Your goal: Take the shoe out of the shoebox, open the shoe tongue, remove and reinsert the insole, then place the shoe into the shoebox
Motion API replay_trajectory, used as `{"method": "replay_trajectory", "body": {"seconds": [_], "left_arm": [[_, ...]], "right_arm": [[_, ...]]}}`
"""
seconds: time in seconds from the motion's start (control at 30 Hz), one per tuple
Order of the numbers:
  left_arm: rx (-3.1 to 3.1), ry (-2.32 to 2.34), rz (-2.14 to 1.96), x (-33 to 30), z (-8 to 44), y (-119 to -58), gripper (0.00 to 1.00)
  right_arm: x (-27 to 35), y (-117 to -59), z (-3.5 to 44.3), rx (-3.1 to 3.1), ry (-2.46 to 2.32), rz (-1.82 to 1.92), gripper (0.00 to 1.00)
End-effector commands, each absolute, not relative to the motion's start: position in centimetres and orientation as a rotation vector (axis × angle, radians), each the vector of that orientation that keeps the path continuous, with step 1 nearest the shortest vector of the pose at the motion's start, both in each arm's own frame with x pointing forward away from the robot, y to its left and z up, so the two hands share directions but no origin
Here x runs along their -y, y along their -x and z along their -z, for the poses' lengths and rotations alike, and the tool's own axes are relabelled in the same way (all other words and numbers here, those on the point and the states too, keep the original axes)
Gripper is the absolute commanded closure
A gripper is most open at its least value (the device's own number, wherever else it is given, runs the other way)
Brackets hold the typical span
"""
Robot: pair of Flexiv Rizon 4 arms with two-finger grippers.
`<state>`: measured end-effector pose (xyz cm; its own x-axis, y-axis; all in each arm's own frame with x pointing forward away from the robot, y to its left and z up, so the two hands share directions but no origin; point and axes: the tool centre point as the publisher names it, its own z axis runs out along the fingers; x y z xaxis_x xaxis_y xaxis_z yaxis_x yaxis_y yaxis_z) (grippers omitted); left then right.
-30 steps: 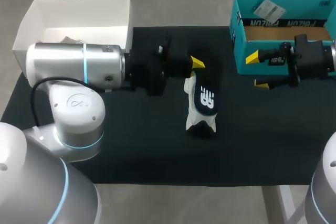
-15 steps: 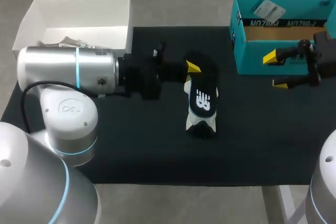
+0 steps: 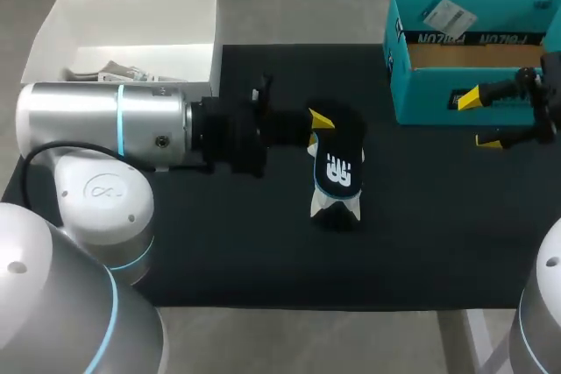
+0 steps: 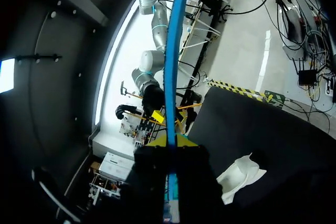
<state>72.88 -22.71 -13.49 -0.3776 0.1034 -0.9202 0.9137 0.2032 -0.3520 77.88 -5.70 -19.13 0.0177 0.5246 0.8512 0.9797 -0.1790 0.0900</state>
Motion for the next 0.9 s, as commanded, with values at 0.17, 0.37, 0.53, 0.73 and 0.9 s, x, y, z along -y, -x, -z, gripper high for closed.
{"method": "replay_trajectory", "body": {"seconds": [0.17,0.37,0.53,0.73,0.9], "left_arm": [[-1.688,-0.951,1.266,22.16,13.23,-71.16,1.00],[-1.724,-0.874,1.274,22.41,13.00,-70.97,1.00],[-1.724,-0.874,1.274,22.41,13.00,-70.97,1.00],[-1.724,-0.874,1.274,22.41,13.00,-70.97,1.00],[-1.724,-0.874,1.274,22.41,13.00,-70.97,1.00]], "right_arm": [[7.31,-78.22,18.46,1.563,1.773,1.113,0.00],[7.31,-78.22,18.46,1.563,1.773,1.113,0.00],[7.31,-78.22,18.46,1.563,1.773,1.113,0.00],[7.31,-78.22,18.46,1.563,1.773,1.113,0.00],[7.31,-78.22,18.46,1.563,1.773,1.113,0.00]]}}
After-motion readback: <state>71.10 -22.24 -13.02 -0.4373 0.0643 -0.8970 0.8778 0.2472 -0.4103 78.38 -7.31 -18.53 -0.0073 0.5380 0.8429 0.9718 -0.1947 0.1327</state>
